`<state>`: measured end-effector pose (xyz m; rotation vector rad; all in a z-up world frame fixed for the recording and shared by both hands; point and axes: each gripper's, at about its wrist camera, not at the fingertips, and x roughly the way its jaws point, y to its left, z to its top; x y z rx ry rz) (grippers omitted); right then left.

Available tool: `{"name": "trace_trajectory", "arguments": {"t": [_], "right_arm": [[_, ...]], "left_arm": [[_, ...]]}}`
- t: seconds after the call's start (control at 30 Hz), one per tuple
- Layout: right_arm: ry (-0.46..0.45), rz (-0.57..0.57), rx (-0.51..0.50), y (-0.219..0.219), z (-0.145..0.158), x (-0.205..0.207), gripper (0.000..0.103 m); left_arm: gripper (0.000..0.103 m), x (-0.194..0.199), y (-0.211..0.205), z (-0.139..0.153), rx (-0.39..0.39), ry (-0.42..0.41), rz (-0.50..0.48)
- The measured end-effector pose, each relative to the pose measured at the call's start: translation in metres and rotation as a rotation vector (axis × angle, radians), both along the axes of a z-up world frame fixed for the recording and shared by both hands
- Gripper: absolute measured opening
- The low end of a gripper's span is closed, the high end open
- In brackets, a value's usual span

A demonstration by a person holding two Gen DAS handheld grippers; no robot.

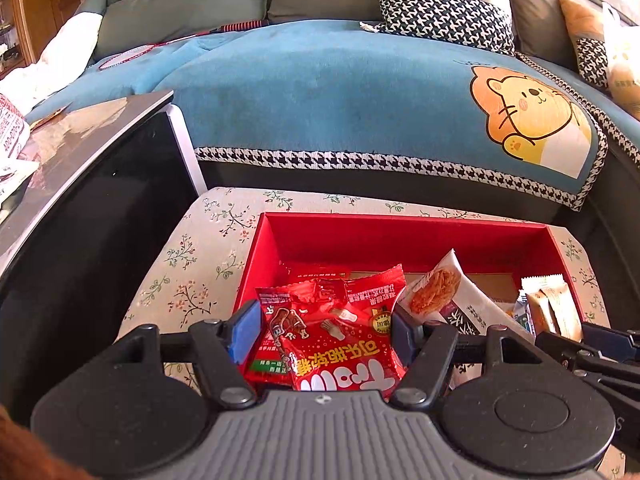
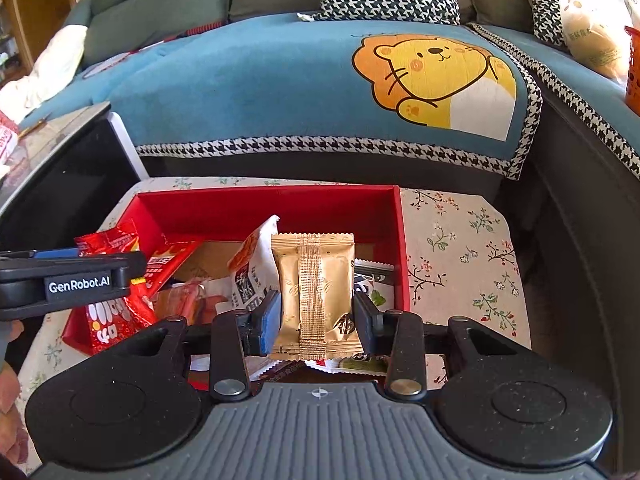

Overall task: Organize snacks
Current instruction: 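Lower both snacks into the red box and open both grippers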

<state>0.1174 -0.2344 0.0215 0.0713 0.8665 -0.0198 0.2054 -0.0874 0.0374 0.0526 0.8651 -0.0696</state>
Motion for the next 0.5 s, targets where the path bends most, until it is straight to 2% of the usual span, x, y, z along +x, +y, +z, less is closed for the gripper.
{"name": "trace_trajectory", "arguments": {"t": [0.5], "right_arm": [[0.037, 0.017, -0.009, 0.004, -0.017, 0.018, 0.047]], "left_arm": [[0.103, 0.015, -0.009, -0.018, 0.012, 0.044, -0.004]]}}
